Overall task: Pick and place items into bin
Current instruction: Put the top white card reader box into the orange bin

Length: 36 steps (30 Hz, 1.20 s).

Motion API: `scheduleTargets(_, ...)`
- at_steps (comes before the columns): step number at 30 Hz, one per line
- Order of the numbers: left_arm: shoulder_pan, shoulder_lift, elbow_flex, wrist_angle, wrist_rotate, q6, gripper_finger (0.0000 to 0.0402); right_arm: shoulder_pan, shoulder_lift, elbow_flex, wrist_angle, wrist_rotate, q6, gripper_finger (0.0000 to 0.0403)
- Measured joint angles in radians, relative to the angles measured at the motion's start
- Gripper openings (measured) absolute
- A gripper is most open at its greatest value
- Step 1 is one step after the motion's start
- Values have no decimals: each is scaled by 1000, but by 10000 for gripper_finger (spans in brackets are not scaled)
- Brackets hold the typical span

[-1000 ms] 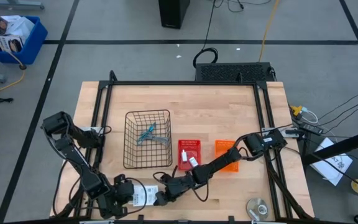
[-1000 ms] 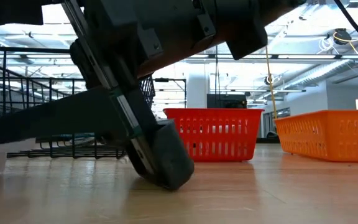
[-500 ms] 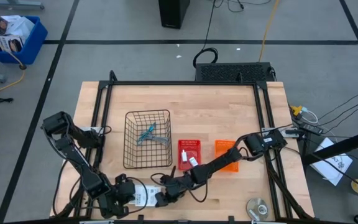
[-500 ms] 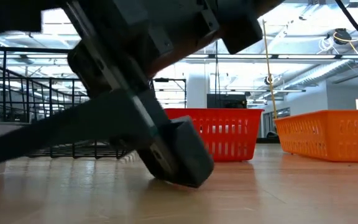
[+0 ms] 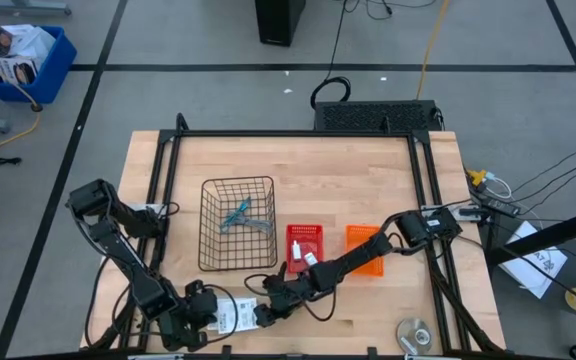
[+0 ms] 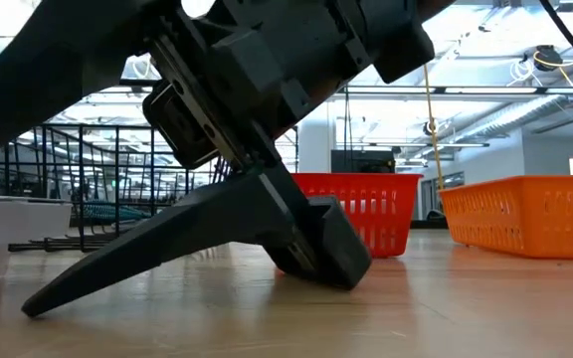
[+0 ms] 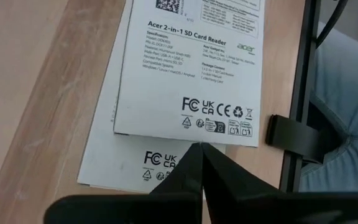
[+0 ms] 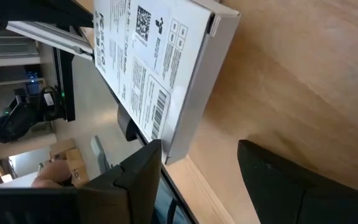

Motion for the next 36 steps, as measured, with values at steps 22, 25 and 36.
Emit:
scheduleTargets(22, -1, 0, 0, 19, -8, 8, 4, -1, 9, -1, 139, 102, -38, 205)
scheduleTargets(25, -1, 0, 0, 22, -11, 8, 12, -3, 10, -1, 160, 105, -47, 205)
scheduleTargets(36, 15, 0, 0, 22, -18, 27, 5, -3, 10, -1, 189, 105, -86, 138)
